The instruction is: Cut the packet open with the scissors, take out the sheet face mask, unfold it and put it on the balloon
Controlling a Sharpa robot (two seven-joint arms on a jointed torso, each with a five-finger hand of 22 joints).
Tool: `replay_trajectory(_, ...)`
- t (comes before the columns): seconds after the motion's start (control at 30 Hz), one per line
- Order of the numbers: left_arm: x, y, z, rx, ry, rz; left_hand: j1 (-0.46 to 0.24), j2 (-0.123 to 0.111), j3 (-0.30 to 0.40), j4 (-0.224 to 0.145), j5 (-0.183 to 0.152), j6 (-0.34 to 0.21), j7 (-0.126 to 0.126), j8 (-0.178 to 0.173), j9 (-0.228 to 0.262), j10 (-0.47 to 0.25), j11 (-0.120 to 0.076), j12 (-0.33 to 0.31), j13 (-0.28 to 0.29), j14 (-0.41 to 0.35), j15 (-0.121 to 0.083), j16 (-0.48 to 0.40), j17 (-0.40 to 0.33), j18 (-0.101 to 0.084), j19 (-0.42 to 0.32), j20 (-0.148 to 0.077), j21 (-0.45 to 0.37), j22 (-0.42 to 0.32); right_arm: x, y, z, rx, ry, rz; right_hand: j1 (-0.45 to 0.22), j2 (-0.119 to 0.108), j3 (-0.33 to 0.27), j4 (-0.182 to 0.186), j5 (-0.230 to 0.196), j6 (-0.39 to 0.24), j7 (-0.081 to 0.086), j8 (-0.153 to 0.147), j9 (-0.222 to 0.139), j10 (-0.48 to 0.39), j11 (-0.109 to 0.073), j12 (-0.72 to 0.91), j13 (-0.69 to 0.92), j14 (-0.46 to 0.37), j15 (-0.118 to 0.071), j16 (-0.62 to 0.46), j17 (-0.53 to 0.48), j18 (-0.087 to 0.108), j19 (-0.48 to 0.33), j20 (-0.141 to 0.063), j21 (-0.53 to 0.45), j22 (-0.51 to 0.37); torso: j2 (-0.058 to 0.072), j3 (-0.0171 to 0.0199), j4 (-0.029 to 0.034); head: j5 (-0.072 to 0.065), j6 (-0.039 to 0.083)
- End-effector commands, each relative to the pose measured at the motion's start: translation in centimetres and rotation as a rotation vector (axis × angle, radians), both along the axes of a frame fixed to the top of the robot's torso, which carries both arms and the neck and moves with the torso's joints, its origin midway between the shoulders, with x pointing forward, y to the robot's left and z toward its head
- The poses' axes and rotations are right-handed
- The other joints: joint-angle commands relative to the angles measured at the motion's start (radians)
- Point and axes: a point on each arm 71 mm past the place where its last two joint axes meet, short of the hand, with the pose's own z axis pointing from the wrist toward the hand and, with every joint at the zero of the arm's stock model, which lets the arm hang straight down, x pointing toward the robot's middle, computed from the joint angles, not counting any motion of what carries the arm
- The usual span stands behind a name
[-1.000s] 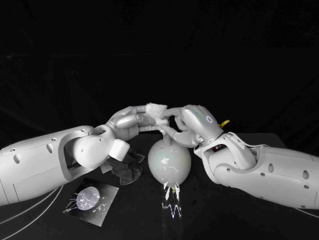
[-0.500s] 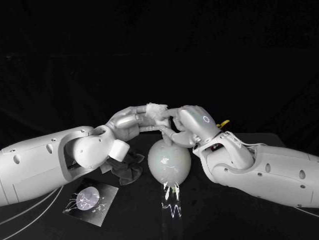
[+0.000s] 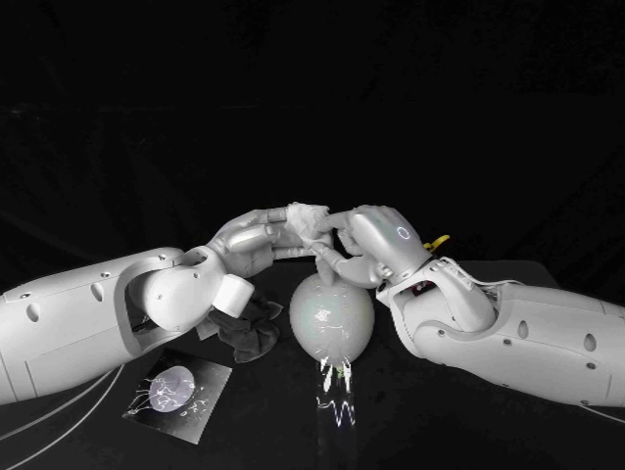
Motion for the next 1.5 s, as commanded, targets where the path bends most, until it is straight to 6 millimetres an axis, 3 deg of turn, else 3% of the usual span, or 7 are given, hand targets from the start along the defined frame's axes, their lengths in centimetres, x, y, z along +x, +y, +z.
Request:
replay_trajectory(0.03,-0.16,-0.36,0.51,-0.038,-0.017,-0.026,-0.007,0.001,0.007,0.000,0.002,-0.008,0.131,-0.001,-0.001,-0.008,0.001,-0.003,-0.001,-0.006,-0.001,0.005,0.001,-0.001,-0.008,0.001,-0.005,-0.002,-0.13,0.01,-0.02,-0.003,-0.019,0.008,0.004,0.015,0.008,0.000,-0.001,0.004,0.002,0.005,0.003,0.062,-0.008,0.015,0.185,0.080,-0.010,0.007,0.209,0.002,0.017,-0.002,0.014,0.011,-0.001,0.0001,-0.0004,0.000,0.001)
replay_trajectory(0.77,-0.09,-0.29,0.42,-0.015,-0.017,-0.005,-0.010,0.010,0.035,0.016,0.002,0.015,0.131,0.018,0.003,0.031,-0.003,0.002,0.002,0.027,-0.008,0.019,0.008,0.008,0.035,0.000,0.012,0.000,-0.20,-0.20,-0.11,0.004,0.020,0.004,-0.005,0.020,0.021,0.010,-0.001,0.005,-0.005,0.021,0.015,0.073,-0.015,0.031,0.199,0.090,-0.018,0.013,0.228,-0.005,0.052,-0.004,0.046,0.036,-0.001,-0.0001,-0.0002,0.002,0.000)
replay_trajectory(0.97,0.04,-0.13,0.36,0.004,-0.024,0.030,-0.017,0.011,0.040,0.028,0.003,0.044,0.130,0.040,0.009,0.073,-0.009,0.005,0.004,0.095,-0.024,0.049,0.022,0.023,0.102,-0.002,0.041,0.008,-0.25,-0.31,-0.09,0.018,0.032,0.003,-0.010,0.020,0.022,0.016,-0.001,0.002,-0.006,0.022,0.016,0.070,-0.016,0.023,0.193,0.088,-0.019,0.011,0.223,-0.005,0.051,-0.005,0.045,0.035,0.000,-0.0001,-0.0008,0.002,0.000)
replay_trajectory(1.13,0.13,-0.05,0.36,0.020,-0.034,0.062,-0.023,0.010,0.045,0.033,0.005,0.064,0.127,0.056,0.014,0.170,-0.018,0.017,0.011,0.159,-0.040,0.077,0.035,0.032,0.152,-0.010,0.066,0.014,-0.27,-0.27,-0.12,0.018,0.041,0.005,-0.013,0.020,0.023,0.019,-0.001,0.000,-0.007,0.023,0.017,0.068,-0.017,0.016,0.188,0.086,-0.019,0.009,0.218,-0.004,0.050,-0.005,0.043,0.034,-0.001,-0.0004,-0.0008,0.002,-0.001)
replay_trajectory(1.23,0.12,-0.07,0.37,0.029,-0.040,0.076,-0.031,0.003,0.059,0.028,0.014,0.074,0.122,0.068,0.016,0.231,-0.029,0.019,0.012,0.240,-0.059,0.110,0.055,0.033,0.219,-0.035,0.099,0.021,-0.28,-0.21,-0.16,0.015,0.047,0.008,-0.013,0.020,0.023,0.019,-0.001,0.000,-0.007,0.023,0.017,0.067,-0.017,0.014,0.186,0.085,-0.019,0.009,0.216,-0.004,0.047,-0.005,0.041,0.032,0.000,0.0001,-0.0003,0.002,0.000)
replay_trajectory(1.37,0.06,-0.14,0.39,0.039,-0.049,0.083,-0.033,0.000,0.063,0.026,0.019,0.075,0.120,0.072,0.016,0.239,-0.032,0.018,0.011,0.255,-0.064,0.116,0.062,0.032,0.233,-0.041,0.107,0.022,-0.29,-0.16,-0.19,0.011,0.052,0.010,-0.013,0.020,0.023,0.019,-0.001,0.000,-0.007,0.023,0.017,0.067,-0.017,0.013,0.186,0.085,-0.020,0.009,0.216,-0.003,0.047,-0.005,0.040,0.032,-0.001,-0.0003,-0.0003,0.004,0.000)
replay_trajectory(1.5,-0.01,-0.23,0.42,0.047,-0.056,0.088,-0.038,-0.006,0.065,0.023,0.051,0.075,0.117,0.078,0.016,0.248,-0.036,0.014,0.011,0.279,-0.071,0.126,0.075,0.031,0.255,-0.051,0.121,0.025,-0.34,-0.11,-0.19,0.012,0.056,0.015,-0.013,0.020,0.023,0.019,-0.001,-0.001,-0.007,0.023,0.017,0.067,-0.017,0.013,0.186,0.085,-0.020,0.008,0.216,-0.003,0.045,-0.005,0.038,0.030,0.000,-0.0004,-0.0006,0.005,0.000)
